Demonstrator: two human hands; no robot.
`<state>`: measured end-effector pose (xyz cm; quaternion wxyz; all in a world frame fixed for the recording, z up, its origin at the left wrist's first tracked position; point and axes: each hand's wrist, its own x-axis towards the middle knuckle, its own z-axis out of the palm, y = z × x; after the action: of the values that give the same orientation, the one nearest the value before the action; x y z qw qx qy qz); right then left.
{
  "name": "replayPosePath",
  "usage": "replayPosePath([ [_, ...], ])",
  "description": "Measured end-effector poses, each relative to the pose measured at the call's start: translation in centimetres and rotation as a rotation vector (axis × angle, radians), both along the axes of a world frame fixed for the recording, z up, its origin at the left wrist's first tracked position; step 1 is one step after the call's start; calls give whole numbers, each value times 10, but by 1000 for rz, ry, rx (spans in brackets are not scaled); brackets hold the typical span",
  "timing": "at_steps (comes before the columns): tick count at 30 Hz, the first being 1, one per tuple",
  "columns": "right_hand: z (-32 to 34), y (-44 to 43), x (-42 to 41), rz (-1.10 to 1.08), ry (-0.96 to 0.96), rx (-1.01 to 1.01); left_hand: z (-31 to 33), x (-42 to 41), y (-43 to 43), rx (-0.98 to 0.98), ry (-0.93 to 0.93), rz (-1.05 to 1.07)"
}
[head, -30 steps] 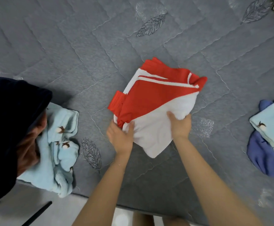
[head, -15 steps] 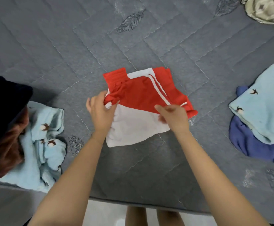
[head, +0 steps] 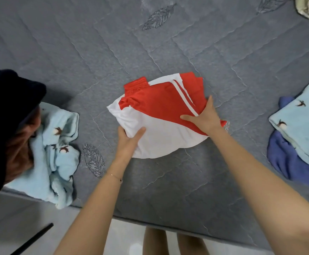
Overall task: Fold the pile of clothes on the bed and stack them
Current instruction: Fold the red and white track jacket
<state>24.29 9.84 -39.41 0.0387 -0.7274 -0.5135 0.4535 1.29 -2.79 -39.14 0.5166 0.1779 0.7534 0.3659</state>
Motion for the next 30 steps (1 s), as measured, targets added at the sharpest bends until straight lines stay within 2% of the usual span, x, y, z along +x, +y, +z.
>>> replayPosePath([
  [2,8,-5,4,-52,69,-58,6,-1,7,-38,-26,42],
  [5,27,-17,9,-115,301,-211,20,0,11,-89,-62,77],
  [10,84,-47,17,-178,476,-258,71,-2,-6,-35,-43,-40],
  [15,173,-77,10,-198,496,-236,156,-5,-37,62,45,-10],
  [21,268,-106,-32,-173,489,-66,242,-33,-65,143,95,66],
  [30,331,-181,-130,-140,479,61,300,-121,-146,226,92,174],
])
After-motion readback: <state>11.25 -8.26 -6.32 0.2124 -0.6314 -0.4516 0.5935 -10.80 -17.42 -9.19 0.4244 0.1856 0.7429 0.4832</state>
